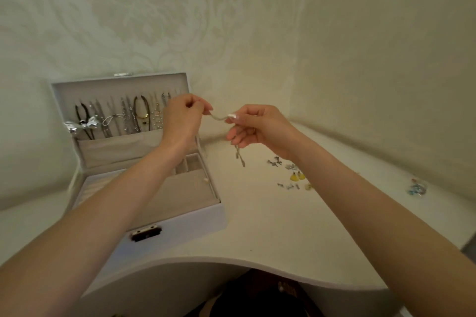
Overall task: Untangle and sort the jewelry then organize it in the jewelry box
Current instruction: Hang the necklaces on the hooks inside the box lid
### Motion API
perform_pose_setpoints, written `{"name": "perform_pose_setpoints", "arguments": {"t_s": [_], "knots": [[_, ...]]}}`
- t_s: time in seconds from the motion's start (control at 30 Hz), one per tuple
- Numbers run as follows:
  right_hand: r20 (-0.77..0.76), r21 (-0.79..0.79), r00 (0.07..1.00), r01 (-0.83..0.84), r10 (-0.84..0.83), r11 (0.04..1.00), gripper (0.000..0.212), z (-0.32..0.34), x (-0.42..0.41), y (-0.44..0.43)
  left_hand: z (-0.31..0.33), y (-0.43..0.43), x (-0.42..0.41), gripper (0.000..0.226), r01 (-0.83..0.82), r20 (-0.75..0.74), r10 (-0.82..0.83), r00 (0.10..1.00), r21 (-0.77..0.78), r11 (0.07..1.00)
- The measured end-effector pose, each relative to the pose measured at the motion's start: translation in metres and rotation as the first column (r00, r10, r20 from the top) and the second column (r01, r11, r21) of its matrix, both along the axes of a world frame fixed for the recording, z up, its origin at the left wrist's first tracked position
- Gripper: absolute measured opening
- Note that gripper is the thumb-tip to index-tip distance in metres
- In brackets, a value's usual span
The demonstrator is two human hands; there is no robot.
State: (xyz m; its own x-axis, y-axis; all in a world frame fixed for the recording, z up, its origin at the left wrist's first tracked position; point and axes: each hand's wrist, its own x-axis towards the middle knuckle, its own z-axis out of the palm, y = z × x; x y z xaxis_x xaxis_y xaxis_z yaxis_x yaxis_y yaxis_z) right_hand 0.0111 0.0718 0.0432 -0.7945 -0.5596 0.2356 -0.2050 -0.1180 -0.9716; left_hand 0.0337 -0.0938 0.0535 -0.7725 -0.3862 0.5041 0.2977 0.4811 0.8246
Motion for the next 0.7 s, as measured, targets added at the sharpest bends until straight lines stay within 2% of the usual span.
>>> {"name": "perform_pose_setpoints", "arguments": {"t_s": [0.2,0.37,0.47,0.57,0.63,0.7], "knots": [[0.066,-0.008,0.996,-0.057,0.057,0.998,0.011,0.003,-0.006,-0.05,-0.008,-0.045,-0.005,0.03,-0.031,0.077,0.035,0.996,-0.054,0.998],[0.115,0.03,0.991,-0.07,0.066,0.997,0.014,-0.001,-0.01,-0.083,-0.016,-0.079,-0.006,0.023,0.042,0.353,0.054,0.934,-0.259,0.965],[0.133,0.051,0.99,-0.061,0.054,0.997,0.014,-0.004,-0.013,-0.095,-0.021,-0.087,-0.001,0.023,0.021,0.323,0.093,0.942,-0.333,0.943],[0.102,0.108,0.995,0.002,-0.013,0.994,0.015,-0.007,-0.015,-0.104,-0.024,-0.09,0.007,0.023,0.017,0.233,0.048,0.971,-0.267,0.963],[0.086,0.119,0.993,0.067,-0.077,0.991,0.016,-0.01,-0.017,-0.108,-0.024,-0.089,0.011,0.02,0.068,0.278,-0.008,0.961,-0.207,0.976],[0.084,0.101,0.992,0.083,-0.091,0.991,0.006,-0.011,-0.017,-0.109,-0.024,-0.085,0.014,0.014,0.138,0.359,-0.077,0.93,-0.146,0.98]]}}
